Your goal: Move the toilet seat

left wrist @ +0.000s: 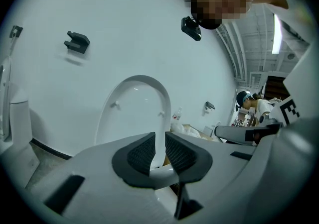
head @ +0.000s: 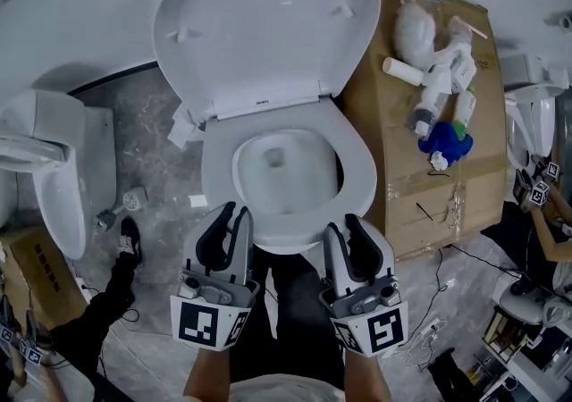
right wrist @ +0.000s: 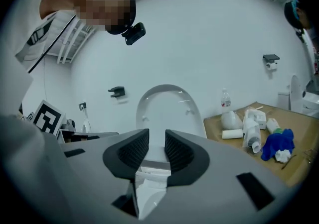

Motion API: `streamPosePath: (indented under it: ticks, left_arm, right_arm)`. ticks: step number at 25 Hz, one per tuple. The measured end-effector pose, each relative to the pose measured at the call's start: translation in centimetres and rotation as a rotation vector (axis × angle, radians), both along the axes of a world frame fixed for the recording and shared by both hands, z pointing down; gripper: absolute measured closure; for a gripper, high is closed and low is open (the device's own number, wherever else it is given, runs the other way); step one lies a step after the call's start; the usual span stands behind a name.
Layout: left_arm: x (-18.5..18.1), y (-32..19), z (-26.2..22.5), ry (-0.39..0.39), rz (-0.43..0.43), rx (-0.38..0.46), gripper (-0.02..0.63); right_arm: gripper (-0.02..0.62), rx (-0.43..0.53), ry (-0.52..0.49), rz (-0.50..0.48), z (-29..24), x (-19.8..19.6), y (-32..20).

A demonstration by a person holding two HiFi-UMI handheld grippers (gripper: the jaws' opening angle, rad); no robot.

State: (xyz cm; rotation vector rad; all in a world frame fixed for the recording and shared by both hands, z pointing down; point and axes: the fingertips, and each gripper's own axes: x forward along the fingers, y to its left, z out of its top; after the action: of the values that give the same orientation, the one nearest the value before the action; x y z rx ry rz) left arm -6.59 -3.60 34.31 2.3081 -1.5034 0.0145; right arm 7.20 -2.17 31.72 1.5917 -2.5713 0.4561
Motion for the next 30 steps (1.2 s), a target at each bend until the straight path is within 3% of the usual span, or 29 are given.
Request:
streamPosePath:
  ticks: [30]
  left_arm:
    - [-1.9, -5.5, -3.6, -0.069, -0.054, 0.144, 0.592]
  right_arm:
    - [0.551, 0.061, 0.003, -0.095, -3.3, -2.6, -7.0]
